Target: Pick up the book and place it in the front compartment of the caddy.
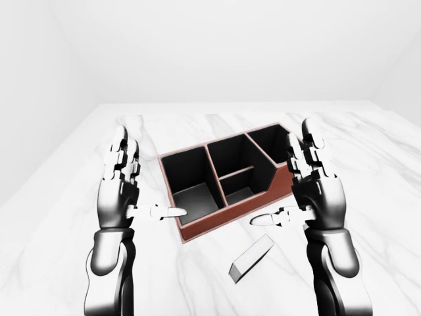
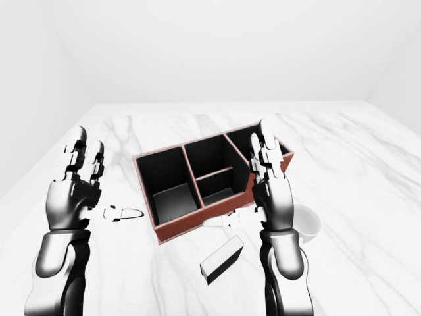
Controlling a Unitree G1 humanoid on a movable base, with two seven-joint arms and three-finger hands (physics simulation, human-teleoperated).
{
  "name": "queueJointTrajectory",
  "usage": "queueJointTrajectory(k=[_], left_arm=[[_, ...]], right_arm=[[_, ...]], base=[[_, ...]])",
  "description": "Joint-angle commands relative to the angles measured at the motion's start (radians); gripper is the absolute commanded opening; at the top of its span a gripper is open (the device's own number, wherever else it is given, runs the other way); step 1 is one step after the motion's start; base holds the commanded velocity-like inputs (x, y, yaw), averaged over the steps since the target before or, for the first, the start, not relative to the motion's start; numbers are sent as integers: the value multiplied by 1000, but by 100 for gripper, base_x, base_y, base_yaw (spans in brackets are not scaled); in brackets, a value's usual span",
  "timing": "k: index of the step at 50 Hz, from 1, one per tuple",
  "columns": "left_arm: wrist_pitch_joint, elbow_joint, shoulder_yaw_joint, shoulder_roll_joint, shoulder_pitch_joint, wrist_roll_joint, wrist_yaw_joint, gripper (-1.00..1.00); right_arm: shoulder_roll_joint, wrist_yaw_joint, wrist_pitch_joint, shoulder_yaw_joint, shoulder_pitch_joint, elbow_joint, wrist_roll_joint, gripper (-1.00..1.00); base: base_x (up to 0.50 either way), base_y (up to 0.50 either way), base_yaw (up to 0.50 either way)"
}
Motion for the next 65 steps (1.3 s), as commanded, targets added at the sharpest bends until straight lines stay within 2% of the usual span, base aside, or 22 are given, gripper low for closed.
queueJointTrajectory(k=[1, 15, 34, 44, 65], left_arm=[[0, -3, 3, 1, 1, -1, -1, 100], [0, -10, 12, 4, -4, -4, -4, 100], [0, -17, 14, 4, -5, -3, -5, 100], [0, -15, 14, 5, -7, -4, -5, 100], [0, -13, 14, 4, -4, -3, -5, 100]], right_arm=[[0, -1, 0, 2, 2, -9, -9, 100], [-6, -6, 0, 11, -1, -22, -57, 100], [-19, 55, 0, 34, 4, -112, -197, 100], [-31, 112, 0, 47, -5, -188, -286, 100], [-35, 218, 0, 50, -4, -195, -420, 100]], base=[[0, 0, 0], [0, 0, 0], [0, 0, 0], [0, 0, 0], [0, 0, 0]])
